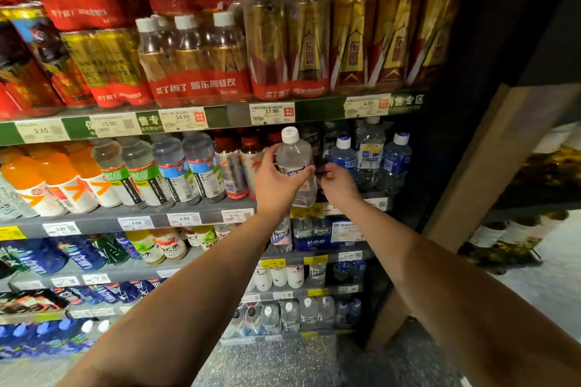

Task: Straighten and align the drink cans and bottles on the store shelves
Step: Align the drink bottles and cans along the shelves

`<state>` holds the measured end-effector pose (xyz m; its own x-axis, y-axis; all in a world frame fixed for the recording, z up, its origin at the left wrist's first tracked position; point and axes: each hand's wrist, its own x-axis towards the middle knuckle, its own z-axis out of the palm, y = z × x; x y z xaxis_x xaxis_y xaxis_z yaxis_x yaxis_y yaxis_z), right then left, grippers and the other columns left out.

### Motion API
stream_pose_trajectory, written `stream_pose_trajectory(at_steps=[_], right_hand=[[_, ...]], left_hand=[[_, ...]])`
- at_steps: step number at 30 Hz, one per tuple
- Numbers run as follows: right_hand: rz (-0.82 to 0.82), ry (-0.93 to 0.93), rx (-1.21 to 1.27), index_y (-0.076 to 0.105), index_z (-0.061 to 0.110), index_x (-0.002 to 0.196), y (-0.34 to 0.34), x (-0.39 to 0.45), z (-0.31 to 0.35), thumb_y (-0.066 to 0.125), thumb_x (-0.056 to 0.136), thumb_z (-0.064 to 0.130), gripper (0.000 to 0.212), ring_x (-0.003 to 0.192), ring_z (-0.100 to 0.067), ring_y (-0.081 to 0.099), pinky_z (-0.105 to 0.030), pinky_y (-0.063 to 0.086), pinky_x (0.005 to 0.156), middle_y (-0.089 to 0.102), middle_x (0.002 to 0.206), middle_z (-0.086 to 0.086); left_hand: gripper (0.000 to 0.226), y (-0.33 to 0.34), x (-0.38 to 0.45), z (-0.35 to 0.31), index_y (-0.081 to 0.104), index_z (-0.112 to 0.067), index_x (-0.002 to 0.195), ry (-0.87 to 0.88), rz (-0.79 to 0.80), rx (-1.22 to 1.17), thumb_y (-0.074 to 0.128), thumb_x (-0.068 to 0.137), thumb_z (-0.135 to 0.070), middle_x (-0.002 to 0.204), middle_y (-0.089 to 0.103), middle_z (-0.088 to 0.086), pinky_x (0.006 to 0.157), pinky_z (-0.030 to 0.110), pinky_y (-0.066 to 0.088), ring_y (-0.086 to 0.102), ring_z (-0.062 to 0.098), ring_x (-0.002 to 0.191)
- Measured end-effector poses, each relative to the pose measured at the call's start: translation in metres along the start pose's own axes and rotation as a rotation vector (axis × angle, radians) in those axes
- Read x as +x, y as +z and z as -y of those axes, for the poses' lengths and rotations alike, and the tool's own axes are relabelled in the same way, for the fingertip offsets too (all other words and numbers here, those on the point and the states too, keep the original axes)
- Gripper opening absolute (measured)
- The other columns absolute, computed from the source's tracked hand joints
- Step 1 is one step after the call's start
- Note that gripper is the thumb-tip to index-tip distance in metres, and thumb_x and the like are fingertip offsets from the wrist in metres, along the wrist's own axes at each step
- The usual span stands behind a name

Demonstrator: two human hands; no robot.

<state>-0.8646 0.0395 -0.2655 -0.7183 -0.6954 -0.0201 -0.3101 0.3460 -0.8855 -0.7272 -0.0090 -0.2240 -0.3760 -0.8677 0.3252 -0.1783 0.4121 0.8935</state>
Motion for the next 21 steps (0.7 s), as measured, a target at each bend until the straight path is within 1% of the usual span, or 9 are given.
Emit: stream_pose_trajectory(at_steps=[2,4,5,7,10,15,18,20,21], right_hand=[[-0.014,0.014,0.043,0.062,0.009,0.114,-0.01,-0.001,-0.005,0.053,0.094,0.011,0.022,0.093,-0.026,0.062,-0.043,0.053,0.087,0.063,0.1,-0.003],[-0.029,0.005,0.084,0.063,0.015,0.109,-0.018,-0.001,-0.012,0.057,0.094,0.017,0.017,0.097,-0.027,0.064,-0.048,0.054,0.089,0.065,0.102,-0.003],[-0.037,-0.01,0.083,0.063,0.019,0.106,-0.022,-0.001,-0.016,0.058,0.093,0.02,0.014,0.096,-0.027,0.065,-0.049,0.054,0.088,0.067,0.102,-0.004],[-0.069,-0.035,0.053,0.063,0.023,0.097,-0.028,-0.002,-0.019,0.057,0.093,0.021,0.008,0.089,-0.025,0.066,-0.044,0.056,0.083,0.069,0.096,-0.005],[-0.149,-0.075,0.002,0.066,0.018,0.095,-0.038,-0.006,-0.02,0.056,0.092,0.015,0.01,0.083,-0.022,0.065,-0.034,0.053,0.075,0.068,0.09,-0.002],[-0.227,-0.12,-0.034,0.067,0.013,0.092,-0.041,-0.008,-0.019,0.06,0.09,0.014,0.008,0.077,-0.019,0.064,-0.032,0.052,0.069,0.067,0.081,0.0],[-0.294,-0.135,-0.068,0.063,0.011,0.094,-0.037,-0.006,-0.021,0.066,0.088,0.021,0.012,0.075,-0.02,0.066,-0.035,0.055,0.068,0.068,0.079,-0.003],[-0.324,-0.148,-0.084,0.061,0.01,0.093,-0.034,-0.006,-0.022,0.069,0.086,0.023,0.017,0.071,-0.02,0.065,-0.037,0.054,0.065,0.067,0.075,-0.003],[-0.328,-0.153,-0.092,0.06,0.01,0.093,-0.033,-0.007,-0.022,0.07,0.086,0.024,0.018,0.069,-0.02,0.065,-0.037,0.054,0.064,0.066,0.072,-0.003]], left_hand=[[0.075,0.015,0.001,-0.005,0.05,-0.018,0.134,-0.025,-0.015,0.027,0.085,0.071,-0.036,0.11,0.054,-0.013,0.086,0.018,0.039,0.051,0.004,0.103],[0.076,0.027,0.004,-0.007,0.05,-0.017,0.135,-0.051,-0.05,0.041,0.085,0.071,-0.037,0.113,0.06,-0.009,0.084,0.018,0.039,0.053,0.005,0.1],[0.077,0.032,0.007,-0.007,0.049,-0.016,0.134,-0.069,-0.065,0.039,0.085,0.07,-0.038,0.117,0.063,-0.005,0.084,0.019,0.04,0.056,0.008,0.103],[0.076,0.039,0.013,-0.008,0.05,-0.015,0.133,-0.096,-0.08,0.047,0.085,0.069,-0.039,0.121,0.065,0.001,0.086,0.022,0.044,0.061,0.016,0.108],[0.067,0.047,0.023,-0.008,0.057,-0.015,0.127,-0.083,-0.083,0.088,0.084,0.07,-0.039,0.116,0.068,0.001,0.083,0.023,0.047,0.063,0.017,0.105],[0.062,0.059,0.034,-0.005,0.057,-0.01,0.117,-0.084,-0.082,0.106,0.086,0.069,-0.036,0.108,0.069,0.004,0.076,0.026,0.048,0.065,0.02,0.097],[0.066,0.066,0.035,0.003,0.06,-0.01,0.117,-0.052,-0.09,0.181,0.086,0.066,-0.042,0.11,0.067,0.004,0.085,0.035,0.054,0.064,0.021,0.1],[0.069,0.069,0.032,0.006,0.061,-0.009,0.12,-0.027,-0.109,0.254,0.085,0.066,-0.045,0.115,0.061,0.006,0.092,0.034,0.05,0.058,0.022,0.107],[0.071,0.069,0.031,0.006,0.061,-0.008,0.119,-0.029,-0.125,0.266,0.085,0.066,-0.047,0.117,0.058,0.006,0.092,0.032,0.049,0.056,0.023,0.109]])
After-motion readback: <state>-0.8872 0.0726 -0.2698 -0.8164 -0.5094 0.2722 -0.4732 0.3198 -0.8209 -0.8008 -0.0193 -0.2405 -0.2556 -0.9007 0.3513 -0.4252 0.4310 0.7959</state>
